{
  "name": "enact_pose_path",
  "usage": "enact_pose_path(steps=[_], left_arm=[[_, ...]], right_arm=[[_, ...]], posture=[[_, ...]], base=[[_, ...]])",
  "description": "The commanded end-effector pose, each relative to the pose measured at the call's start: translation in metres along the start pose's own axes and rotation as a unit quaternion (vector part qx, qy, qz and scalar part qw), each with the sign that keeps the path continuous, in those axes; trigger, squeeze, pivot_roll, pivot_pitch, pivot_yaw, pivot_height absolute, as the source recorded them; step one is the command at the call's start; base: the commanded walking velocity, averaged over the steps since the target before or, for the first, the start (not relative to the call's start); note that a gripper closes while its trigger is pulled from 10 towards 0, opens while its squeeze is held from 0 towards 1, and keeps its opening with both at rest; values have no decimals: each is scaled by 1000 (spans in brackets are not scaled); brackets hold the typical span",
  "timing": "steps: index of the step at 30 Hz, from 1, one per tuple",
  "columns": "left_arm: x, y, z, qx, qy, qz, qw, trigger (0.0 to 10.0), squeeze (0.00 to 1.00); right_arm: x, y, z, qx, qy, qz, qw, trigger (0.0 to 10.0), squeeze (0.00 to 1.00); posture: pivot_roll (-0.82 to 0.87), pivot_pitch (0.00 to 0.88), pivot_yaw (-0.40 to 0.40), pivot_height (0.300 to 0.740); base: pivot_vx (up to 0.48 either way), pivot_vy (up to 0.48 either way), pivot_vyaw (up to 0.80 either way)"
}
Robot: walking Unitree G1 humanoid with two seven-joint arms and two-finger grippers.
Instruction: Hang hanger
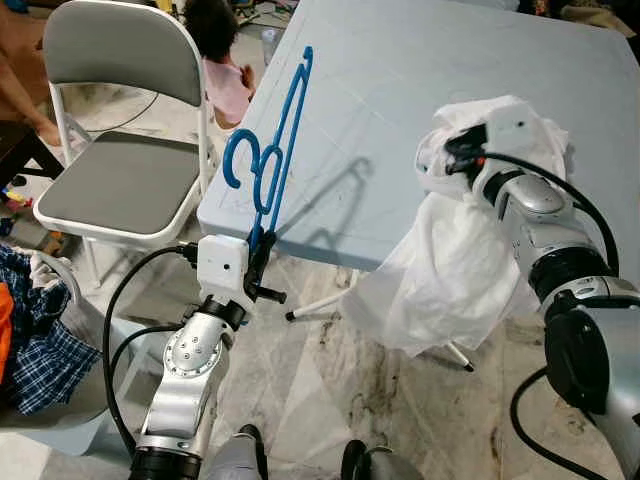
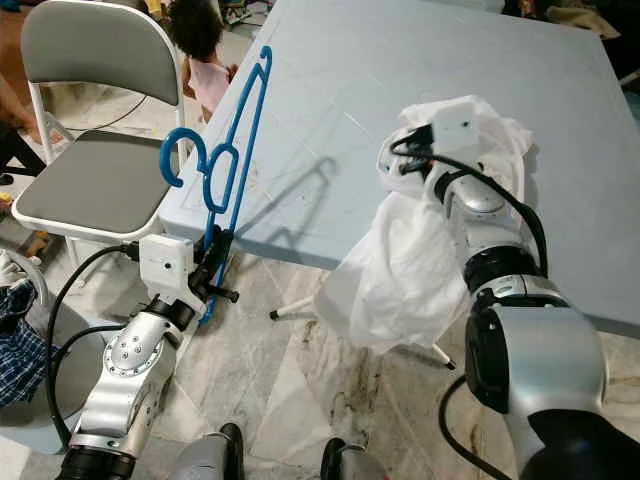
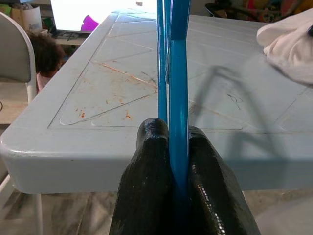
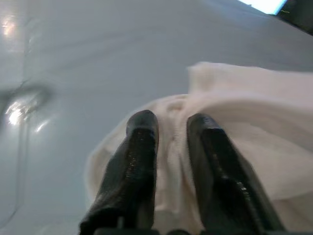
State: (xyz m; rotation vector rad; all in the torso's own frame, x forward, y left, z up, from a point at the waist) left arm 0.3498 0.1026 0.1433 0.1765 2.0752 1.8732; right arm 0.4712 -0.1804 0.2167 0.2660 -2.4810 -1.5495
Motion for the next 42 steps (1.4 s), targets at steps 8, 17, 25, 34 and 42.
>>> enact_pose_path(steps=[8, 17, 25, 34, 42], left_arm=[[-1, -3, -4, -4, -7, 3, 1000, 10000, 0], [-3, -4, -8, 0, -16, 4, 1000, 10000, 0], [-6, -7, -12, 4, -27, 6, 1000, 10000, 0], [-8, -8, -14, 6, -37, 8, 999, 10000, 0], [-10, -10, -17, 5, -47, 11, 999, 10000, 0]], right_arm=[[13, -9, 3, 104, 92, 10, 990, 10000, 1000], [29, 16, -38, 114, 28, -46, 992, 10000, 1000], [62, -24, -65, 106, 16, 16, 994, 10000, 1000], [96, -64, -75, 37, 0, 78, 996, 10000, 1000], [114, -82, -65, -56, 13, 87, 995, 10000, 1000]], posture=[[190, 206, -34, 740], [163, 203, -24, 740], [128, 203, -15, 740], [110, 198, -5, 740], [100, 189, 6, 740]], base=[[0, 0, 0], [0, 0, 0], [0, 0, 0], [0, 0, 0], [0, 0, 0]])
Point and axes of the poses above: a point about 5 cm out from each wrist's last joint towards the gripper, its own x axis pointing back from the gripper into the wrist, its own y axis along the axis of the wrist's last joint, z = x × y, the point moved 6 cm from there along -x, pointing out of the wrist towards the gripper, and after that the axes turned 6 degrees about x, right-handed, at the moved point
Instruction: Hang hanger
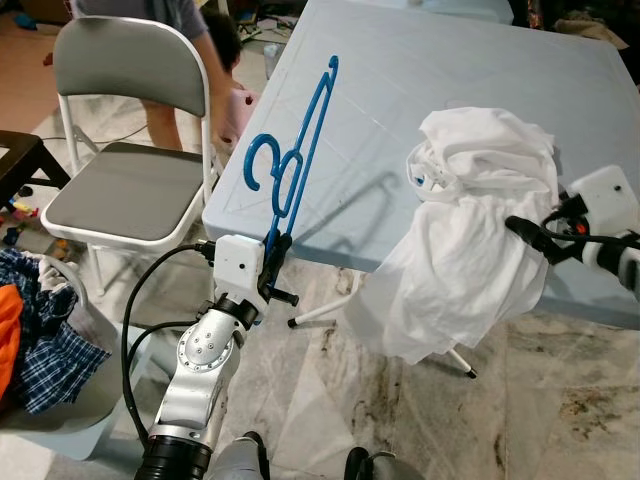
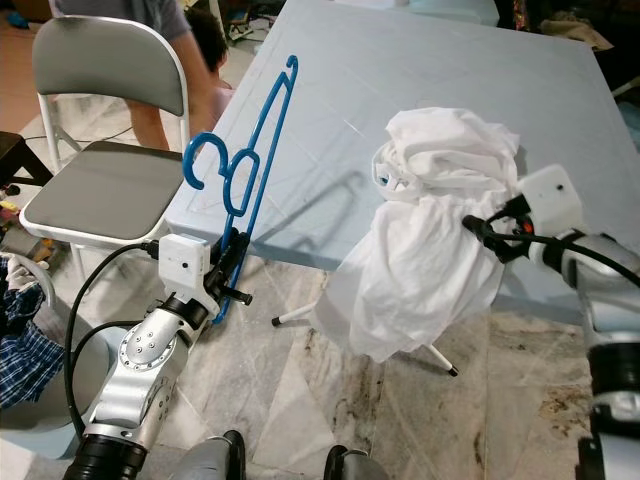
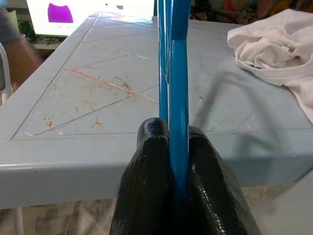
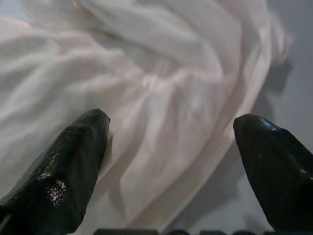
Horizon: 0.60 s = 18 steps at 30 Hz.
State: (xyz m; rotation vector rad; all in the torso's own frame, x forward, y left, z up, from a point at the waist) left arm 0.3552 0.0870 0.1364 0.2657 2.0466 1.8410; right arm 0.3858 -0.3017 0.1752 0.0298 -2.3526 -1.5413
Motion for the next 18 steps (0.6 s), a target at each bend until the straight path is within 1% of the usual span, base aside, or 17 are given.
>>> enact_pose_path(steps=[1, 6, 7, 8, 9, 10, 11, 13, 15, 16, 17, 18], left_arm=[[-2, 0, -4, -1, -12, -1, 1000, 10000, 0], [-4, 0, -5, -1, -17, -2, 1000, 10000, 0], [-4, 0, -5, -1, -17, -2, 1000, 10000, 0], [-4, 0, -4, -2, -17, -2, 1000, 10000, 0], [-4, 0, -5, -2, -18, -1, 1000, 10000, 0], [-4, 0, -5, -2, -18, -1, 1000, 10000, 0], [-4, 0, -5, -2, -19, -1, 1000, 10000, 0], [-4, -1, -6, -1, -21, 0, 1000, 10000, 0], [-4, -1, -7, -1, -22, 1, 1000, 10000, 0], [-5, -1, -8, -1, -24, 1, 1000, 10000, 0], [-5, -1, -8, -1, -24, 1, 1000, 10000, 0], [-5, -1, -8, -1, -24, 1, 1000, 10000, 0]], right_arm=[[5, 3, 2, -27, 9, -9, 1000, 10000, 1000], [11, -1, 17, -56, 39, -10, 998, 10000, 1000], [11, -1, 17, -56, 39, -10, 998, 10000, 1000], [14, -8, 26, -60, 57, -2, 997, 10000, 1000], [16, -11, 33, -67, 69, 0, 995, 10000, 20], [17, -14, 40, -73, 81, 3, 994, 10000, 0], [17, -16, 45, -77, 89, 4, 993, 10000, 0], [16, -25, 61, -90, 105, 18, 990, 10000, 0], [13, -31, 69, -96, 107, 25, 989, 10000, 0], [11, -36, 77, -103, 112, 28, 988, 10000, 0], [10, -36, 81, -104, 114, 29, 988, 6353, 0], [10, -36, 81, -104, 114, 29, 988, 6353, 0]], posture=[[99, 188, 7, 740], [99, 184, 10, 740], [99, 184, 10, 740], [99, 184, 11, 740], [98, 184, 11, 740], [97, 184, 12, 740], [96, 184, 13, 740], [95, 185, 15, 740], [95, 186, 14, 740], [95, 186, 15, 740], [96, 187, 15, 740], [96, 187, 15, 740]], base=[[0, 0, 0], [0, 0, 0], [0, 0, 0], [0, 0, 0], [0, 0, 0], [0, 0, 0], [0, 0, 0], [0, 0, 0], [0, 0, 0], [0, 0, 0], [0, 0, 0], [0, 0, 0]])
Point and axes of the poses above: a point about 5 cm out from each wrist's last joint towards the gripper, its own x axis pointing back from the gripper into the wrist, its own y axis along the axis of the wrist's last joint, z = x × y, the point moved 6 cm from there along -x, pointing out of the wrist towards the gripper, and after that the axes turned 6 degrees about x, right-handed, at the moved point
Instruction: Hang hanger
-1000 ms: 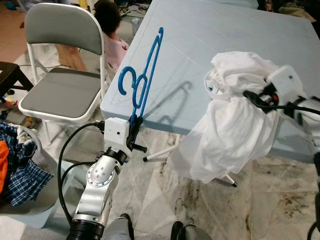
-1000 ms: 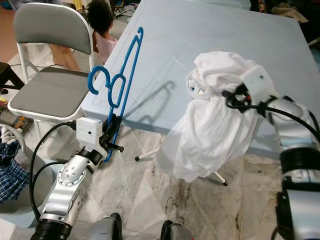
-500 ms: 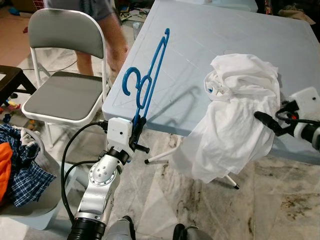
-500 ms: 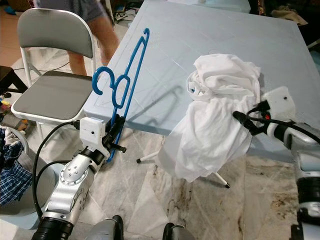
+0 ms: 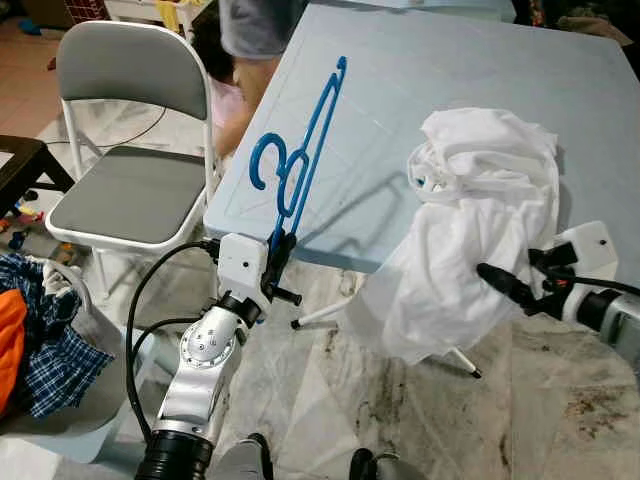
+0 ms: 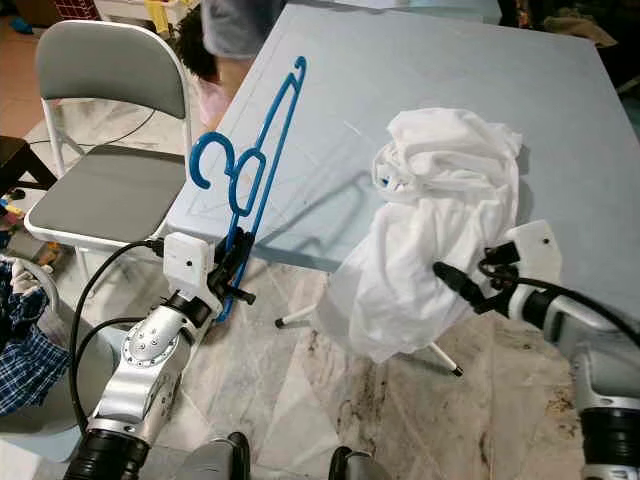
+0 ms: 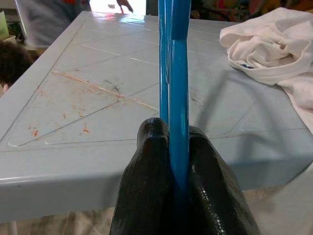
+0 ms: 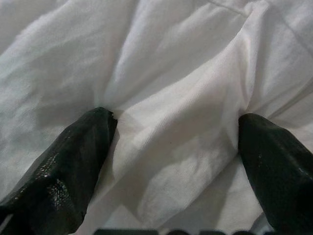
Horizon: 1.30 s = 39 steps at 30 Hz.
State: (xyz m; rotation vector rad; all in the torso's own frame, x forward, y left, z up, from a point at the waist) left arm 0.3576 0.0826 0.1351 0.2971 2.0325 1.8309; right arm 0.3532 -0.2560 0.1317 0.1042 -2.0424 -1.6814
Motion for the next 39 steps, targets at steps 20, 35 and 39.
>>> enact_pose_path(steps=[20, 35, 39], left_arm=[[-1, 3, -2, -3, -5, -7, 1000, 10000, 0], [4, 3, 2, -7, 8, -8, 1000, 10000, 0], [5, 3, 3, -7, 11, -9, 1000, 10000, 0]], right_arm=[[-64, 14, 37, -76, -71, -44, 994, 0, 0], [-109, 65, 38, -204, -121, -108, 966, 0, 0], [-104, 101, 16, -248, -174, -173, 937, 0, 0]], posture=[[119, 186, 8, 740], [153, 194, -6, 740], [159, 196, -12, 740]], base=[[0, 0, 0], [0, 0, 0], [0, 0, 0]])
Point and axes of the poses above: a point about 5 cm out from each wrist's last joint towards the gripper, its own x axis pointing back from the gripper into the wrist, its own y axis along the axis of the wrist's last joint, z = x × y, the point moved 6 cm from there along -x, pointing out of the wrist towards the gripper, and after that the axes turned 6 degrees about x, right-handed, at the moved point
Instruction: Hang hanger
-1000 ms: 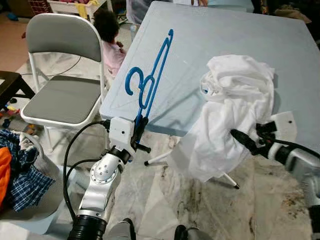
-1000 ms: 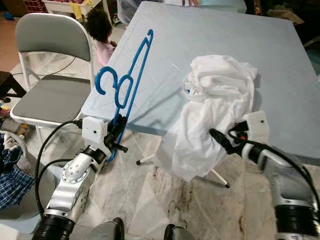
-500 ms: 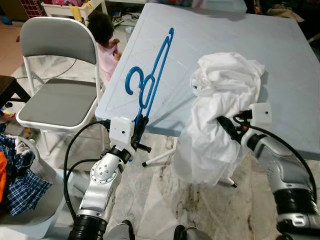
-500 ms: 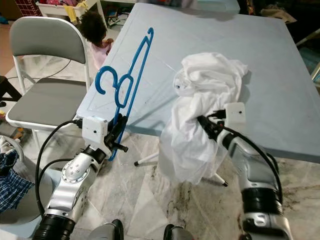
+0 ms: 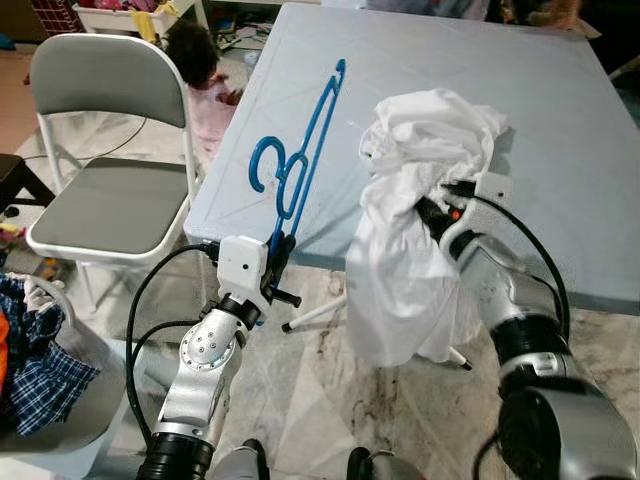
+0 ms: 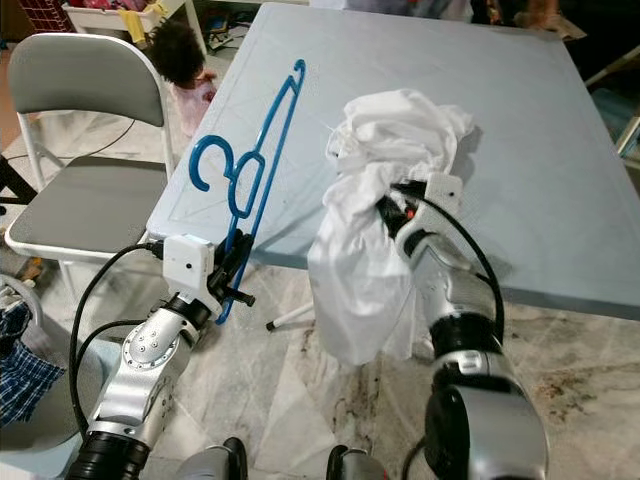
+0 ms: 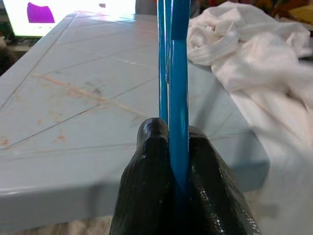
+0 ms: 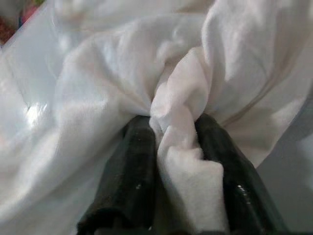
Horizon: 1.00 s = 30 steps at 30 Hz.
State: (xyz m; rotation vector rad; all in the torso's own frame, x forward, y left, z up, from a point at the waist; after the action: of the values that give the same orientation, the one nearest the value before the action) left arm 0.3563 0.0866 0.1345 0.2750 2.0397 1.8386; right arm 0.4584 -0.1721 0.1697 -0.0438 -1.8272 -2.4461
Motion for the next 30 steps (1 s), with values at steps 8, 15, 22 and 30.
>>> enact_pose_path(steps=[8, 15, 22, 30], left_arm=[[4, 3, 0, -6, 6, -7, 1000, 10000, 0], [3, 4, 1, -7, 7, -8, 1000, 10000, 0], [0, 5, 0, -8, 5, -10, 1000, 10000, 0], [0, 5, -2, -7, 4, -11, 1000, 10000, 0]], right_arm=[[0, 108, -17, -89, -65, -192, 975, 0, 0], [23, 187, -33, -83, -88, -324, 938, 0, 0], [62, 274, -22, -12, -88, -455, 886, 0, 0], [54, 270, -6, 24, -61, -442, 895, 0, 0]], posture=[[167, 193, -17, 740], [166, 185, -14, 740], [160, 178, -13, 740], [163, 180, -23, 740]], base=[[0, 0, 0], [0, 0, 0], [0, 0, 0], [0, 0, 0]])
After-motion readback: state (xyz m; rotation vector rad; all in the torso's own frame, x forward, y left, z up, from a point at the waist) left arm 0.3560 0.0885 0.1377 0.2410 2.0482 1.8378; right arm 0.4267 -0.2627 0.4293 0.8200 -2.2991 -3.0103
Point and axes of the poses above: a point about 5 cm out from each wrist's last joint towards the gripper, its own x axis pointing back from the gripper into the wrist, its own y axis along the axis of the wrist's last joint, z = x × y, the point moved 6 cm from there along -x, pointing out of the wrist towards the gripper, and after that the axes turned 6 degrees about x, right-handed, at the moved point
